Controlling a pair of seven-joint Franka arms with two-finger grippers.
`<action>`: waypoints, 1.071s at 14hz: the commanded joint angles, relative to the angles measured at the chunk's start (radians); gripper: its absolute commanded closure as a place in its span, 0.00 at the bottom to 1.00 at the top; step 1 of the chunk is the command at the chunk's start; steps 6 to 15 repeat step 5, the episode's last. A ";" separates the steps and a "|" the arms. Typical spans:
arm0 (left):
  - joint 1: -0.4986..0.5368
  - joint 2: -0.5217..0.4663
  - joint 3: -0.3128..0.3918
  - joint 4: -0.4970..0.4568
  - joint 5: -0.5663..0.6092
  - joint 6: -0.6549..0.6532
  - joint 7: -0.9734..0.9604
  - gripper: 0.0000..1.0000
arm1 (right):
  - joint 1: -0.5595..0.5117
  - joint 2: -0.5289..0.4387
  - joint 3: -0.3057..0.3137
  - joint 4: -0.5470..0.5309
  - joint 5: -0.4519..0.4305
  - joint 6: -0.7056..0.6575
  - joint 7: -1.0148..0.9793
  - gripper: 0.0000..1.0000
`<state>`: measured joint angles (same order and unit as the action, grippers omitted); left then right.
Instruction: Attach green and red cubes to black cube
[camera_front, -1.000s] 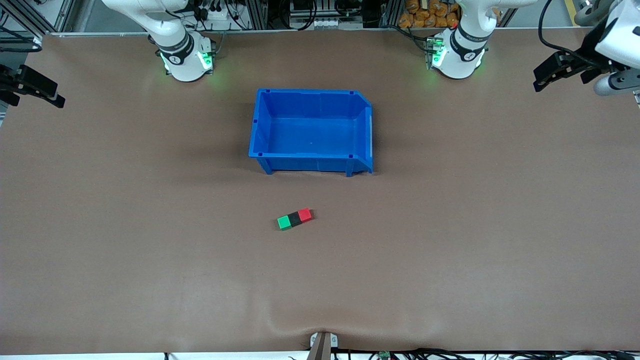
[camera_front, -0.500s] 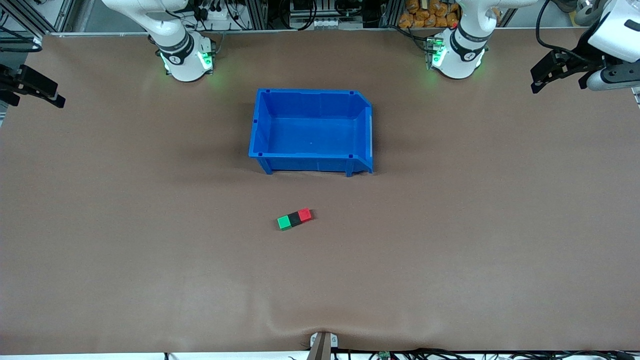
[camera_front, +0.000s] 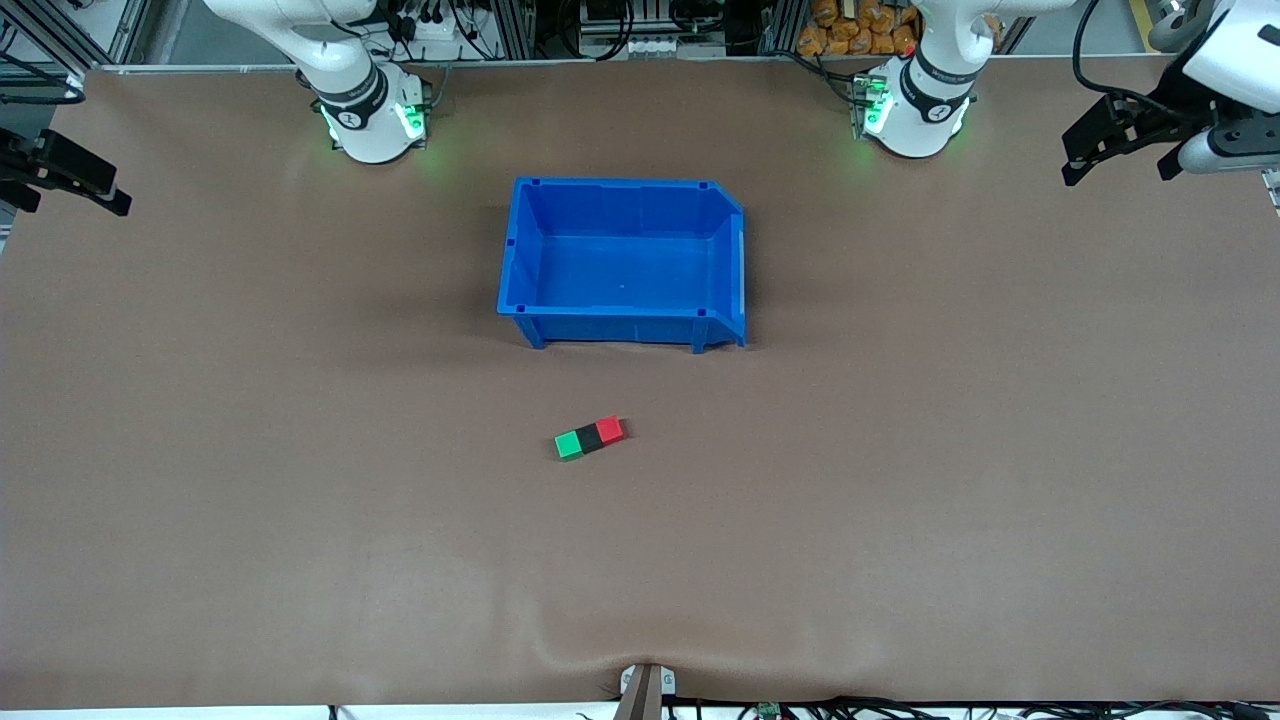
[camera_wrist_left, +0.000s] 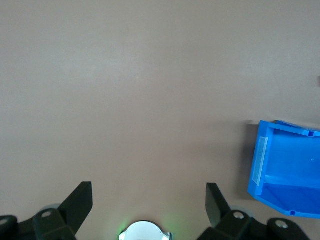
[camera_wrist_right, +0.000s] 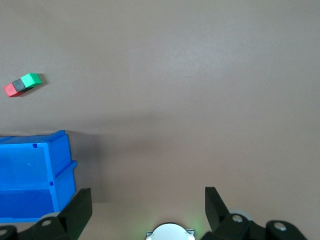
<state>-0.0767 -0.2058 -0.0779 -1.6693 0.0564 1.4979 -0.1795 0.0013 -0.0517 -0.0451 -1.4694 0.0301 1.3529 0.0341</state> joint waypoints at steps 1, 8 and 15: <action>0.005 -0.003 -0.005 0.019 -0.013 -0.019 0.017 0.00 | -0.012 0.003 0.011 0.015 -0.007 -0.009 0.004 0.00; 0.002 -0.004 -0.007 0.019 -0.013 -0.028 0.009 0.00 | -0.012 0.003 0.011 0.015 -0.007 -0.009 0.004 0.00; 0.002 -0.004 -0.007 0.019 -0.013 -0.028 0.009 0.00 | -0.012 0.003 0.011 0.015 -0.007 -0.009 0.004 0.00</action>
